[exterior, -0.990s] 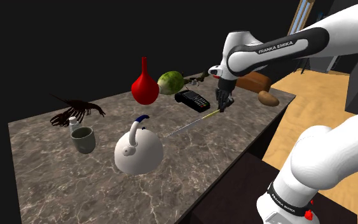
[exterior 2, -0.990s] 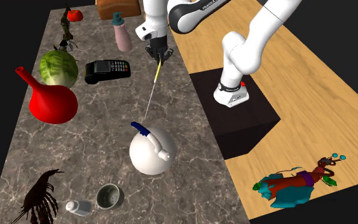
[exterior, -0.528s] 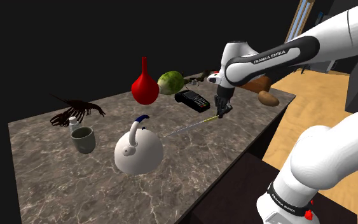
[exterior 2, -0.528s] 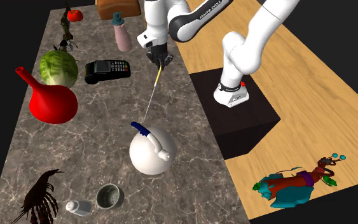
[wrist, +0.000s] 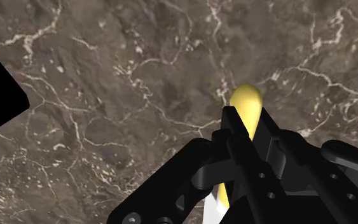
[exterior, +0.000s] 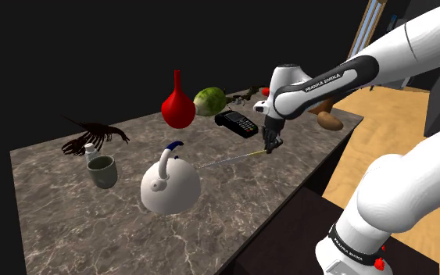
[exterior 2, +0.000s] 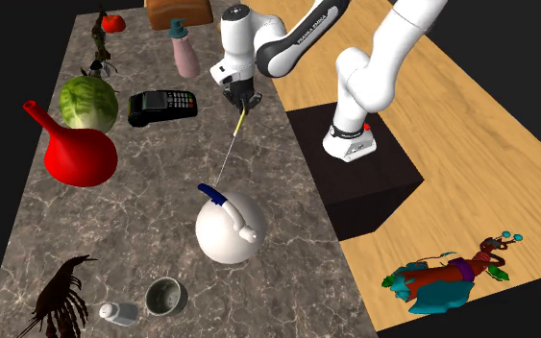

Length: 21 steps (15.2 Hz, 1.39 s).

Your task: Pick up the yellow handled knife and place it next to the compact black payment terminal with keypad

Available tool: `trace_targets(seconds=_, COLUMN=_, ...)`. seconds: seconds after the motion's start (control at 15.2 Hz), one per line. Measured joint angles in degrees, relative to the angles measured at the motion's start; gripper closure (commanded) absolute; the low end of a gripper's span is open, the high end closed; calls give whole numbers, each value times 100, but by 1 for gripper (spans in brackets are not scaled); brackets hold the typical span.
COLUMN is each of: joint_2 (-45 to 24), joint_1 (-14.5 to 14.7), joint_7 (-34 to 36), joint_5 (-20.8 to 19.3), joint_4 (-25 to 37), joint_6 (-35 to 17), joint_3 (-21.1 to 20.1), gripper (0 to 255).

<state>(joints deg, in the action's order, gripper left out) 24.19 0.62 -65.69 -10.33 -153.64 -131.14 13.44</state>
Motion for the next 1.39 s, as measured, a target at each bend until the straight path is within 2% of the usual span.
trace_targets(seconds=0.53, joint_2=-490, joint_1=20, joint_7=33, joint_5=-12, joint_4=-277, joint_6=-764, joint_3=57, gripper=255)
trace_targets(seconds=0.92, joint_2=-555, joint_1=19, joint_7=19, joint_5=-11, joint_4=-289, joint_6=-871, joint_3=69, gripper=255)
trace_targets(seconds=0.99, joint_2=-558, joint_1=19, joint_7=18, joint_5=-10, joint_4=-285, joint_6=-872, joint_3=69, gripper=0)
trace_targets(seconds=1.39, joint_2=-569, joint_1=15, joint_7=19, joint_5=-12, joint_4=-298, joint_6=-868, joint_3=73, gripper=0)
